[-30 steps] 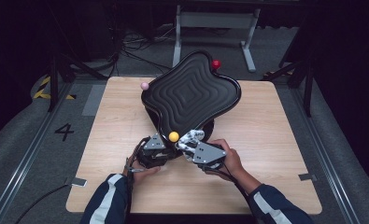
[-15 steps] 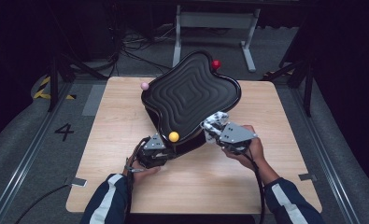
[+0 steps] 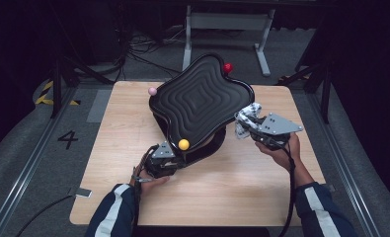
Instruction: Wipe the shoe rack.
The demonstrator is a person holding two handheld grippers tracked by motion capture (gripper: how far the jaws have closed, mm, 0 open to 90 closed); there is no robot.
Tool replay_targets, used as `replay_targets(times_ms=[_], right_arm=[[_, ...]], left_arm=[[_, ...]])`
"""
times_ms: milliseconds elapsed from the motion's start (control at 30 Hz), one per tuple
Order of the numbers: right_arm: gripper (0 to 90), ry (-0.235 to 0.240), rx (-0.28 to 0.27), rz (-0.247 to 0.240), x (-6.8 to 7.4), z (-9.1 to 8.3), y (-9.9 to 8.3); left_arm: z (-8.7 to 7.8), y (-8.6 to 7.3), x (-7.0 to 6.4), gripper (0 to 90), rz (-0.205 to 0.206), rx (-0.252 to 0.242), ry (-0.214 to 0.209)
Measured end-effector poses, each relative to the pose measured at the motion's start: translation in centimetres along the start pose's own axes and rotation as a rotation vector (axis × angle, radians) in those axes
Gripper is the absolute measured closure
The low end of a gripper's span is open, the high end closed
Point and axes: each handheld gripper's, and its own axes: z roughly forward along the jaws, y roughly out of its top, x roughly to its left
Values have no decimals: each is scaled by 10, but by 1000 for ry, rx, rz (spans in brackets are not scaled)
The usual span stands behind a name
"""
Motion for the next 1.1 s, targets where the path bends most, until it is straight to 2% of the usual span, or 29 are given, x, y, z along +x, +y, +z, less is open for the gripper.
replay_targets(times_ms=[200,300,433,600,700,900,1100], right_arm=[[778,-27,1,7,-14,-3,0],[774,-68,0,27,-26,-6,0],[771,-96,1,53,-38,-5,1],[770,-93,-1,74,-44,-4,0],[766,-79,-8,75,-39,-3,0],[763,-21,-9,14,-13,0,5],[764,97,-13,-29,21,16,11]], left_arm=[[0,0,0,732,0,0,-1],[0,0,0,732,0,0,-1],[0,0,0,732,-2,0,-2],[0,0,0,731,-2,0,-3],[0,0,0,732,-2,0,-2],[0,0,0,732,-1,0,-2],[0,0,0,730,-1,1,-2]])
